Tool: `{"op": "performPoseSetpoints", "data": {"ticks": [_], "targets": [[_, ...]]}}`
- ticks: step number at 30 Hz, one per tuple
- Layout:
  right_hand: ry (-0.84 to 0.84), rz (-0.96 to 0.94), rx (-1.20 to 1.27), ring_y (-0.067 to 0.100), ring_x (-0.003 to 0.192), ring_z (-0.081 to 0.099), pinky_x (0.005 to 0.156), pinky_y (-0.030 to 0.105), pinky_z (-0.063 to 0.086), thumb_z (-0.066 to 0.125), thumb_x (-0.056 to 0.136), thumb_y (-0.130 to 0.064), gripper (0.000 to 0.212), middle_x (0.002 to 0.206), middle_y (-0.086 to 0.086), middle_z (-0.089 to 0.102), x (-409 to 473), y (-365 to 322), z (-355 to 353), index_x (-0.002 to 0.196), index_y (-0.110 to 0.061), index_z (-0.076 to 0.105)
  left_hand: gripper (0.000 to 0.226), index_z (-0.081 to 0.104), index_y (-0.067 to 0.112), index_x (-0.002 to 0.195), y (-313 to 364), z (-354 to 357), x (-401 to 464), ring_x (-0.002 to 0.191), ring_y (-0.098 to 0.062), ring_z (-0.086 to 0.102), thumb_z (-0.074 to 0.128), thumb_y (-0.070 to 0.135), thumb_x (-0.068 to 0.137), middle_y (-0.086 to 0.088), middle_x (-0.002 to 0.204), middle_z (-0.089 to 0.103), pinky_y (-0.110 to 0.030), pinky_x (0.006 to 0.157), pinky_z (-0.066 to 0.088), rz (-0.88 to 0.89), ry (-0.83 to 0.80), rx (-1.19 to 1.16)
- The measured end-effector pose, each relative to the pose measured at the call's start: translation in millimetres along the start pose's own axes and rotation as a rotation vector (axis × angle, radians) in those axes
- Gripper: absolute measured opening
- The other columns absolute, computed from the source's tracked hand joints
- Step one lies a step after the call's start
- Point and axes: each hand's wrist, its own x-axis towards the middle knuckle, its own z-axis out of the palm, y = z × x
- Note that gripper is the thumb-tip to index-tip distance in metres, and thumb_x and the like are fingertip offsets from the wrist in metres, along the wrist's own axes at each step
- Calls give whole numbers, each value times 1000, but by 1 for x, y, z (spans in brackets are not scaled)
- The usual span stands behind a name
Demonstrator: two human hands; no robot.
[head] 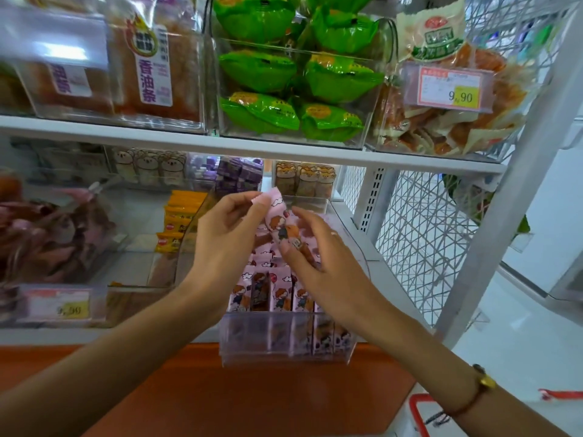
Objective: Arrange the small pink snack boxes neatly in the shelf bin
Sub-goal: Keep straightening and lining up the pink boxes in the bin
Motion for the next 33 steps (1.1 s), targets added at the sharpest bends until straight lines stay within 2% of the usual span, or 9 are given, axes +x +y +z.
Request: {"op": "performPoseSetpoints", "data": {"ticks": [3,7,10,12,17,21,25,29,33], "targets": [[-36,94,195,-4,100,54,83,12,45,50,94,-40,38,116,-19,54,-1,-7,7,130,-39,41,19,64,18,109,-6,-4,-10,89,-3,69,57,23,92,8,94,71,-16,70,56,14,-21,-19],[-19,398,664,13,87,65,88,33,49,62,83,-29,39,109,1,69,-3,-1,6,120,-18,56,22,59,36,110,-12,-16,-12,102,8,59,53,20,95,22,106,63,-21,84,52,127,-44,186],[-10,453,834,12,79,67,72,26,47,61,88,-22,23,96,2,71,-3,3,4,109,-13,60,38,59,40,99,-13,-20,-14,90,7,61,54,3,90,21,98,63,-18,69,55,156,-126,244],[16,449,887,15,84,69,69,25,48,62,89,-20,22,94,3,71,-2,2,5,109,-13,61,38,58,37,101,-15,-19,-19,88,7,62,62,4,83,17,99,62,-10,64,51,154,-235,278],[135,465,932,17,82,71,63,25,52,73,77,-12,34,100,9,71,-1,2,10,109,-8,62,43,53,29,113,-26,-12,-27,98,5,56,77,20,78,18,110,56,-9,74,48,271,-319,483],[123,423,879,20,100,66,86,32,51,75,69,-21,51,109,7,68,-1,6,5,116,-9,60,30,52,28,113,-26,-9,-26,100,5,58,65,28,86,20,109,60,-14,79,51,273,-316,423],[67,324,818,17,116,57,102,36,43,59,87,-21,35,116,0,66,-4,8,0,122,-18,60,23,52,21,117,-27,-10,-23,110,5,56,54,25,94,17,118,60,-16,89,50,250,-352,436],[223,290,651,10,105,65,91,29,53,63,89,-21,34,111,-5,70,-9,10,7,123,-21,61,42,49,34,128,-32,-10,-23,115,12,44,64,26,89,27,125,46,-3,91,38,295,-321,602],[263,237,598,9,102,66,86,26,55,68,85,-21,33,106,-5,72,-11,8,7,117,-22,65,39,54,37,120,-33,-9,-23,104,7,54,69,27,85,23,117,57,-14,85,48,274,-250,563]]}}
